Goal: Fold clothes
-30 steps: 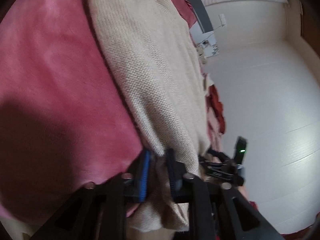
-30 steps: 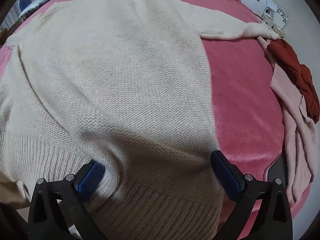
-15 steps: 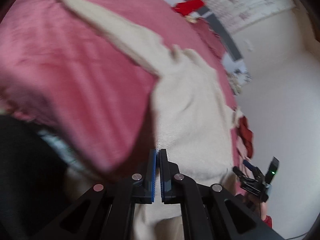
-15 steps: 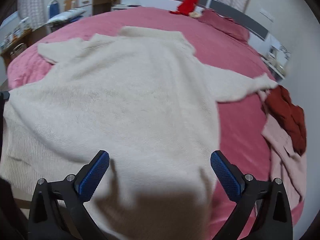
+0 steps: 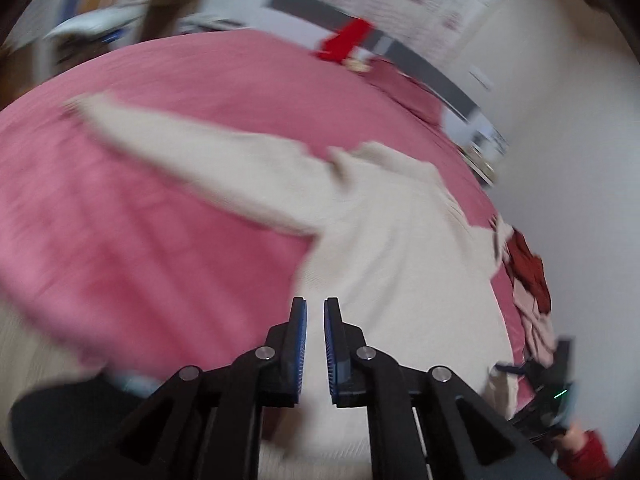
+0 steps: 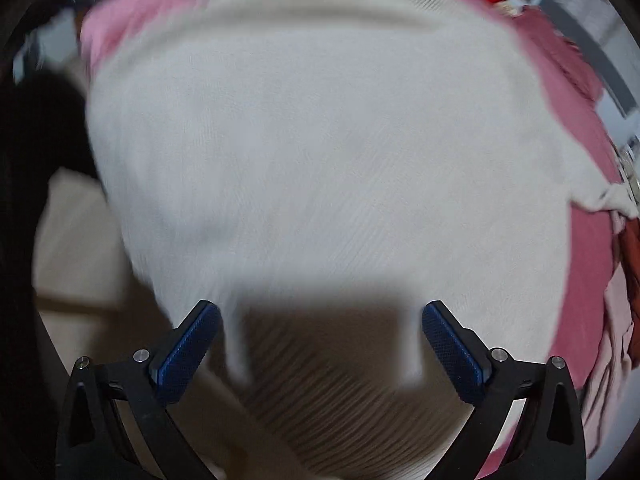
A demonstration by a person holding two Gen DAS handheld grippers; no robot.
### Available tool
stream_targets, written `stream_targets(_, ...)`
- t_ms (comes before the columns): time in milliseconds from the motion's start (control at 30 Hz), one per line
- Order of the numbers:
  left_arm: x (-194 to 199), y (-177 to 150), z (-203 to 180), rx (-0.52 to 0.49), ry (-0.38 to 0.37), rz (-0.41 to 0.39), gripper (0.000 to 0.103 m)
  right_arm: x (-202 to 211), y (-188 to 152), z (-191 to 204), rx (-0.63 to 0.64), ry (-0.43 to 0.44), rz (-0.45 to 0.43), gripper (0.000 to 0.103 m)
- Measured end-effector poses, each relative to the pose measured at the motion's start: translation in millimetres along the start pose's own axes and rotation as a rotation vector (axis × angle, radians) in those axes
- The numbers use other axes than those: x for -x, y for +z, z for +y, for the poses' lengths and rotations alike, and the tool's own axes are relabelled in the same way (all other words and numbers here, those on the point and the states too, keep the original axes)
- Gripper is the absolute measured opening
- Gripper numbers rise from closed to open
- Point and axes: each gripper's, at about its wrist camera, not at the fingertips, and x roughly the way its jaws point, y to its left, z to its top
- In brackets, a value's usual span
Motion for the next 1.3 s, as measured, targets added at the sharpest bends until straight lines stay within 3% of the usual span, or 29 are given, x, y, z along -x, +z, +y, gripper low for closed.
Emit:
stream_targets(100,-47.5,20.0,-25.7,-0.085,-0.016,0.031,0.009,11.1,24.9,-22.8,-0.107,-0.053,-0.072,0.102)
stream_targets(233,-108.2,21.5,-38.5,-0.178,0.036,0.135,0.009,-18.8,27.2,-36.3,-0.185,-0.087,0.024,0.102)
stream_targets(367,-101.0,2.1,-26.0,-0.224,0.032,0.157,0.009,-24.9,-13.7,-43.6,-0.352,0.019,0.099,0.102)
stream_targets(467,-83.9,-10.2,-25.6,-0.29,0.086,0.177,0.009,-11.1,-48.1,-30.4,-0.335,0.043,0.156,0.102)
stream_targets(600,-73.5,-11.0,-26.1,-0.295,0.127,0.224,0.009,-4.1,-81.2,16.3,-0.075,-0.048,0.335,0.102)
stream_targets(667,-67.6,-7.8,-26.9,-0.295,0.126,0.236,0.009,0.5,-82.4,28.8,0.004,-0.07,0.378,0.102)
stream_targets(767,-53.1,8.8,-26.9,-0.317,0.122,0.139,0.01,24.3,-58.1,15.0,-0.105,-0.016,0.255,0.102)
stream_targets(833,-51.5,31.4,-18.8,-0.308,0.147,0.062,0.01,40.6,-31.6,-8.7,-0.215,0.01,0.094,0.102)
stream_targets(967,-63.0,87.0,25.4,-0.145,0.216,-0.009,0.01,48.7,3.0,-78.5,-0.469,-0.05,-0.162,0.102)
stream_targets(1100,-77.1,129.9,79.6,0.059,0.286,-0.052,0.011,12.1,22.4,-185.9,-0.7,-0.057,-0.175,0.102)
stream_targets(1133,-81.5,138.1,90.3,0.086,0.303,-0.063,0.011,5.2,27.3,-200.3,-0.746,-0.046,-0.178,0.097)
stream_targets(1200,-93.4,150.8,103.2,0.093,0.344,-0.079,0.011,-5.4,40.5,-220.4,-0.798,-0.037,-0.178,0.083)
stream_targets(1300,-118.2,163.5,109.5,0.032,0.412,-0.058,0.011,-24.5,75.0,-248.6,-0.731,-0.099,-0.172,0.081)
